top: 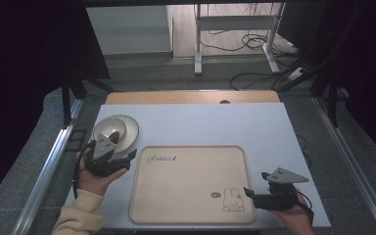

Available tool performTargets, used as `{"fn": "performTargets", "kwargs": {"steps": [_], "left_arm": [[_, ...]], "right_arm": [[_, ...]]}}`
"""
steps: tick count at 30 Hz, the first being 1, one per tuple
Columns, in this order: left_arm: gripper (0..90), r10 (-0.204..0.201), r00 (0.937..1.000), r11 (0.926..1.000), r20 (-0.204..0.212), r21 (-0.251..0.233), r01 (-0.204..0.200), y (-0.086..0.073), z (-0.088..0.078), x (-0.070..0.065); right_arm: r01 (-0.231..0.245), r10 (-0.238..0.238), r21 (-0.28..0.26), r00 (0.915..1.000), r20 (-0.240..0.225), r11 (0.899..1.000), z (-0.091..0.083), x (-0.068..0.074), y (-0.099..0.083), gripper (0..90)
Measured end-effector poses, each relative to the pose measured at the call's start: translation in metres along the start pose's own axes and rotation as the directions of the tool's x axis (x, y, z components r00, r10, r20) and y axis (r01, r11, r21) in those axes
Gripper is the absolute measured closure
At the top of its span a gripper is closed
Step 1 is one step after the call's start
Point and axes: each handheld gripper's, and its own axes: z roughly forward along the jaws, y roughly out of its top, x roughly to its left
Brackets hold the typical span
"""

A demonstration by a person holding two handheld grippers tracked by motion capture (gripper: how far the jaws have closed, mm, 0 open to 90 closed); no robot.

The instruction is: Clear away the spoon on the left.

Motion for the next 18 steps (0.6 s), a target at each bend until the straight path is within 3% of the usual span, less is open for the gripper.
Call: {"fn": "performTargets", "kwargs": {"steps": [18], "left_arm": [[25.8, -0.041, 0.9971, 0.9981, -0.063, 0.042, 0.044, -0.024, 0.000, 0.032]], "right_arm": [[0.000, 0.000, 0.007, 1.0000, -0.004, 1.000, 0.002, -0.001, 0.000, 16.5]]}}
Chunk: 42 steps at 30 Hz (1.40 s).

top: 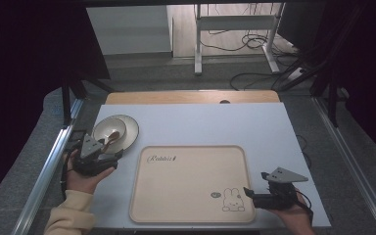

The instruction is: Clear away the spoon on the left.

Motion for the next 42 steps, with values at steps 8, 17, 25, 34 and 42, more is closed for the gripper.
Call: {"fn": "performTargets", "kwargs": {"steps": [8, 17, 25, 34, 42], "left_arm": [[26.1, 0.001, 0.9996, 0.9999, -0.028, 0.011, -0.001, -0.009, 0.004, 0.008], [29.2, 0.025, 0.9983, 0.9991, -0.052, 0.034, -0.024, -0.019, 0.008, 0.013], [36.5, 0.042, 0.9961, 0.9980, -0.078, 0.049, -0.038, -0.026, 0.010, 0.018], [49.9, 0.073, 0.9929, 0.9960, -0.094, 0.059, -0.067, -0.029, 0.013, 0.017], [61.7, 0.109, 0.9882, 0.9919, -0.108, 0.077, -0.101, -0.029, 0.015, 0.015]], "right_arm": [[0.001, -0.001, 0.003, 1.0000, -0.002, 1.000, 0.000, -0.001, 0.000, 16.5], [0.003, -0.003, 0.005, 1.0000, -0.002, 1.000, 0.000, 0.000, -0.001, 16.5], [0.005, -0.005, 0.011, 1.0000, -0.003, 1.000, 0.000, -0.001, -0.001, 16.5], [0.006, -0.006, 0.011, 1.0000, -0.002, 1.000, 0.000, -0.001, -0.001, 16.5], [0.006, -0.006, 0.013, 1.0000, -0.001, 1.000, 0.000, -0.001, -0.001, 16.5]]}}
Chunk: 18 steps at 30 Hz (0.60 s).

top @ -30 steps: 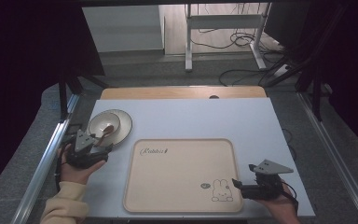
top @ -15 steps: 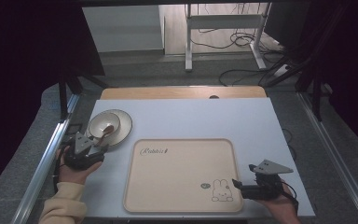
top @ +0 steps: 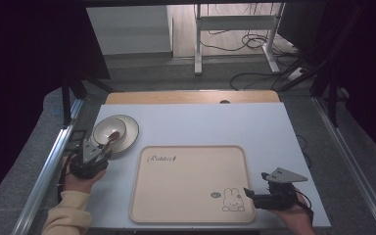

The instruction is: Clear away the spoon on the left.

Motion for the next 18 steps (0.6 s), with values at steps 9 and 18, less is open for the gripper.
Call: {"fn": "performTargets", "kwargs": {"steps": [9, 18], "left_arm": [[69.8, -0.002, 0.9998, 1.0000, -0.020, 0.002, 0.002, -0.0008, 0.0005, 0.0015], [77.6, -0.009, 0.9984, 0.9999, -0.055, 0.009, 0.010, -0.0011, 0.0009, 0.0020]], "right_arm": [[0.001, -0.001, -0.001, 1.0000, 0.002, 1.000, 0.0002, 0.0005, 0.0000, 16.5], [0.001, -0.001, -0.002, 1.0000, 0.003, 1.000, 0.0002, 0.0007, -0.0001, 16.5]]}}
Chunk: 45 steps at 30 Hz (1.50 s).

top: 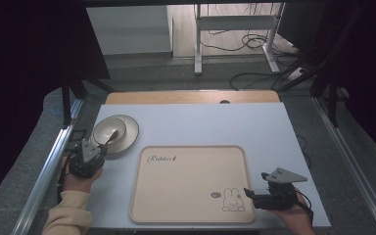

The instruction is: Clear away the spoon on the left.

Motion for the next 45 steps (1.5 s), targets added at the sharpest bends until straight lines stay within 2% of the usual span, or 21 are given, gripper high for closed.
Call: {"fn": "performTargets", "kwargs": {"steps": [8, 16, 26, 45], "left_arm": [[83.5, -0.027, 0.9993, 0.9996, -0.025, 0.001, 0.027, 0.000, -0.001, 0.003], [84.2, -0.045, 0.9983, 0.9990, -0.037, -0.005, 0.045, 0.000, -0.001, 0.004], [84.3, -0.066, 0.9970, 0.9976, -0.041, -0.023, 0.065, 0.001, -0.005, 0.007], [84.4, -0.077, 0.9965, 0.9941, -0.032, -0.078, 0.075, 0.009, -0.019, 0.007]], "right_arm": [[0.003, -0.003, 0.000, 1.0000, 0.002, 1.000, 0.000, 0.000, 0.000, 16.5], [0.005, -0.005, 0.000, 1.0000, 0.003, 1.000, 0.000, 0.000, 0.000, 16.5], [0.007, -0.007, -0.001, 1.0000, 0.004, 1.000, 0.000, 0.000, 0.000, 16.5], [0.010, -0.010, -0.006, 0.9999, 0.006, 1.000, -0.001, 0.000, 0.000, 16.5]]}}
